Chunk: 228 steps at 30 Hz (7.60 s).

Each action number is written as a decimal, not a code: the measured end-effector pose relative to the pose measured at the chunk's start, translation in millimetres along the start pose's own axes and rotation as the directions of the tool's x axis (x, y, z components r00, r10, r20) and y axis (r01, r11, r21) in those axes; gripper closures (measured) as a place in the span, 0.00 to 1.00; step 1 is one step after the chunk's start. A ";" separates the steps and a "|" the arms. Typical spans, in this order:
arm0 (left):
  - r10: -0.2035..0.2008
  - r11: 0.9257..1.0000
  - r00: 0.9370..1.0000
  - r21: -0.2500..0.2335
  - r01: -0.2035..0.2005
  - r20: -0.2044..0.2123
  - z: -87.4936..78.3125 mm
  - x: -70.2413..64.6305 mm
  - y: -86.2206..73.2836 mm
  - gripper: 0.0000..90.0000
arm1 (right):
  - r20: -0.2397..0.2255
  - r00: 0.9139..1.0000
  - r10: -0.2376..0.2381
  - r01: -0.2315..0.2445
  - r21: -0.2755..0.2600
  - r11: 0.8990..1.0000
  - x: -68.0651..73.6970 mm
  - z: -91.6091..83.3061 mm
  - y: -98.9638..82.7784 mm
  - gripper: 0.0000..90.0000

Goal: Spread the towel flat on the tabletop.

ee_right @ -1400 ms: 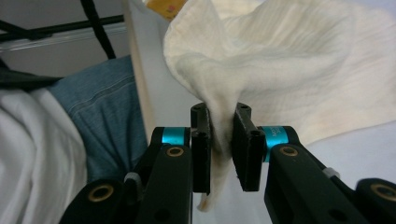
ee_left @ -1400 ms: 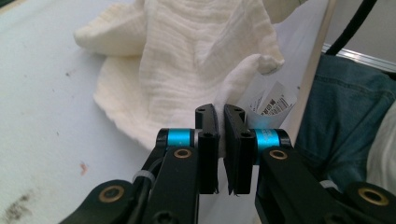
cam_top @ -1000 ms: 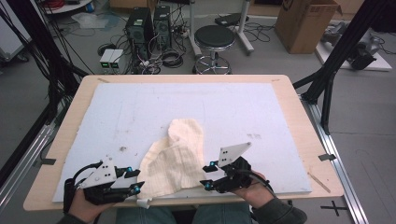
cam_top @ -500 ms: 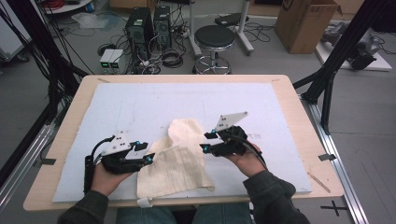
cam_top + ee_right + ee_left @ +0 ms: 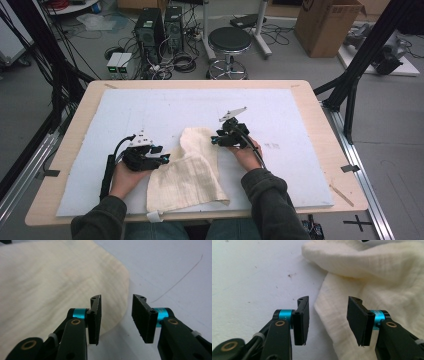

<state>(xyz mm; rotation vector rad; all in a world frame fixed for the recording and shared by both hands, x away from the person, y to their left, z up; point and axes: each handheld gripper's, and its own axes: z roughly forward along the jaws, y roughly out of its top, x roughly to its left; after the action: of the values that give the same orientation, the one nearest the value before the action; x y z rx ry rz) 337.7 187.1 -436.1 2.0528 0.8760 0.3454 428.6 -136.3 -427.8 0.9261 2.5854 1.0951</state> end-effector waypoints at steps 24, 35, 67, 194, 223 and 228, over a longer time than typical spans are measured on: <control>0.027 1.000 1.000 0.003 -0.027 0.016 -6.9 -14.3 0.2 0.96 | 0.073 0.997 -0.031 0.030 0.019 0.999 -17.8 -92.2 -19.8 0.96; 0.049 0.999 0.998 -0.010 -0.049 0.039 -47.4 -40.9 -12.3 0.97 | 0.023 1.000 -0.010 0.010 0.019 1.000 -11.4 -89.3 -51.4 0.96; -0.191 0.982 0.978 -0.003 0.191 -0.079 -1.5 -4.7 26.5 0.97 | -0.016 1.000 -0.004 0.003 -0.062 0.998 -9.4 -82.3 -63.2 0.95; -0.082 0.989 0.989 -0.137 0.065 -0.126 -26.0 36.7 36.9 0.65 | 0.014 1.000 -0.022 0.023 -0.124 0.992 -30.0 -98.9 -17.7 0.59; 0.072 0.997 0.993 -0.025 -0.070 0.094 -43.1 -34.3 -32.7 0.55 | -0.121 0.980 -0.157 0.151 -0.055 0.987 26.0 -89.4 -94.0 0.59; 0.084 0.995 0.991 0.051 -0.089 0.101 -35.1 -33.5 -35.9 0.54 | -0.120 0.981 -0.152 0.149 -0.030 0.988 25.9 -86.7 -95.3 0.61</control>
<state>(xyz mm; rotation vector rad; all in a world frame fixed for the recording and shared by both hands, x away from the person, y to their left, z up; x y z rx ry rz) 278.8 199.1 -441.5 2.1441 0.7453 0.2664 329.0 -221.9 -431.0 0.6649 2.6837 1.1685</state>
